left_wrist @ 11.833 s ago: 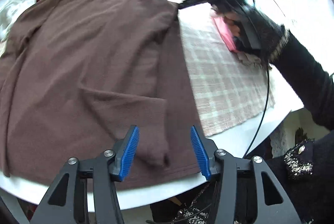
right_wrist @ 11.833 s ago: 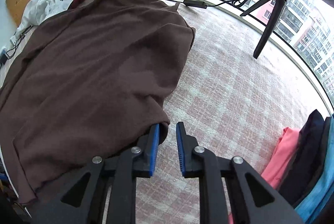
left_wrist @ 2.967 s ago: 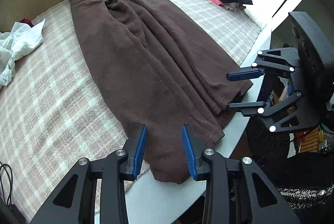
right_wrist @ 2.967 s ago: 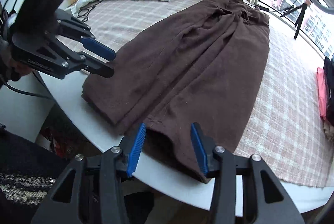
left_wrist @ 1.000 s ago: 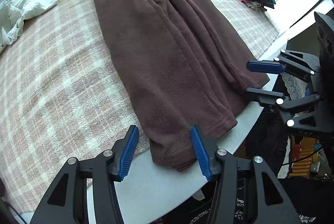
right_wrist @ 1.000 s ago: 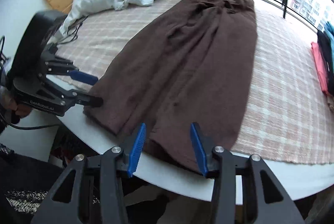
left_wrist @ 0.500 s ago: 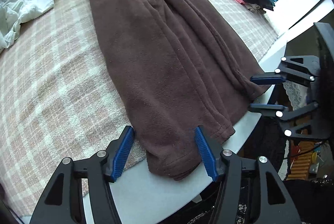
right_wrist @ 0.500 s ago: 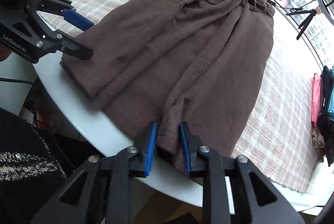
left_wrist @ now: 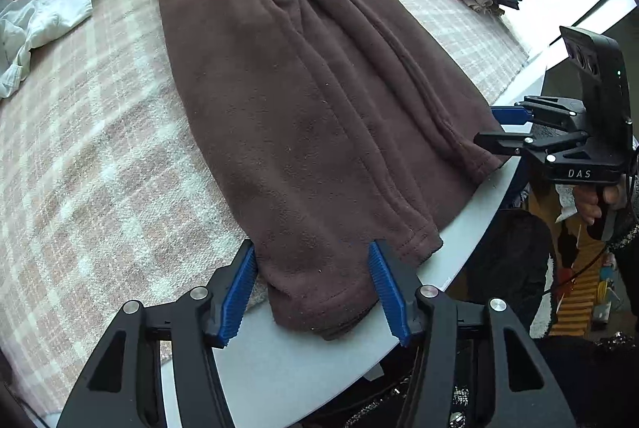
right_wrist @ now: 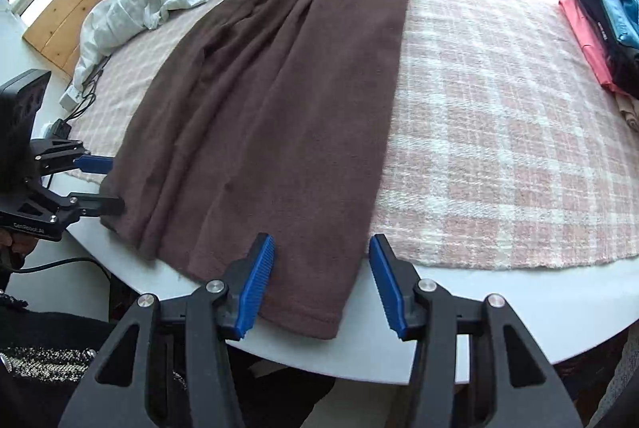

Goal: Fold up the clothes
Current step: 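Grasp the hem with both grippers and lift it toward the collar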

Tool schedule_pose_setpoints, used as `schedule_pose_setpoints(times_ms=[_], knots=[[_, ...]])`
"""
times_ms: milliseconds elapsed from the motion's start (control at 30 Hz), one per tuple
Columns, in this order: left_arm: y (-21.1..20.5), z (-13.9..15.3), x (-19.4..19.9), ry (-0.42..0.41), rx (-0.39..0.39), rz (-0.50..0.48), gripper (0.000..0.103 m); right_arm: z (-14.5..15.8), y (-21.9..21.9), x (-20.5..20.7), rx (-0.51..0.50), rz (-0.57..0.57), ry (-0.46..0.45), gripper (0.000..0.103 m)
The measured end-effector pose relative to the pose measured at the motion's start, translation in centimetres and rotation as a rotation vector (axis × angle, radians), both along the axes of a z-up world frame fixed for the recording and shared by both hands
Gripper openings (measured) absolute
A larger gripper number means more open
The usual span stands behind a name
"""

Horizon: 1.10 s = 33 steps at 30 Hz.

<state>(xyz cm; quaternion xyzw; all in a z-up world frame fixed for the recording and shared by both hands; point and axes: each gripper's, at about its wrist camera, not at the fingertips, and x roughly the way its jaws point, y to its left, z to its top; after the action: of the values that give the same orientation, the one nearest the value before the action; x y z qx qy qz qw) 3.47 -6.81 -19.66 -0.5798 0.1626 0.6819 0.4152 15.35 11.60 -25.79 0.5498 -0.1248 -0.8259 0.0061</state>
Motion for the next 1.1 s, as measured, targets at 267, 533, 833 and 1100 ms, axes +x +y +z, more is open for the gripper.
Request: schedule_pose_setpoints(times_ms=[267,533,833,1100], knots=[[-0.6,-0.5,-0.6,0.016,0.044,0.007,0.014,-0.5,-0.6,0.3,0.029,-0.009,0.025,0.018],[-1.4,4.6,-5.1,-0.071,0.295,0.033,0.010,3.7,1.9,0.0,-0.304,-0.118,0.162,0.009],[6.6,13.7,-15.5,0.148,0.471,0.120,0.010,13.7,6.8,-9.8,-0.345,-0.125,0.443,0.009],[8.1,14.4,-26.6,0.199,0.423,0.248,0.010,14.0,15.5,-22.2,-0.368,-0.176,0.435,0.009]])
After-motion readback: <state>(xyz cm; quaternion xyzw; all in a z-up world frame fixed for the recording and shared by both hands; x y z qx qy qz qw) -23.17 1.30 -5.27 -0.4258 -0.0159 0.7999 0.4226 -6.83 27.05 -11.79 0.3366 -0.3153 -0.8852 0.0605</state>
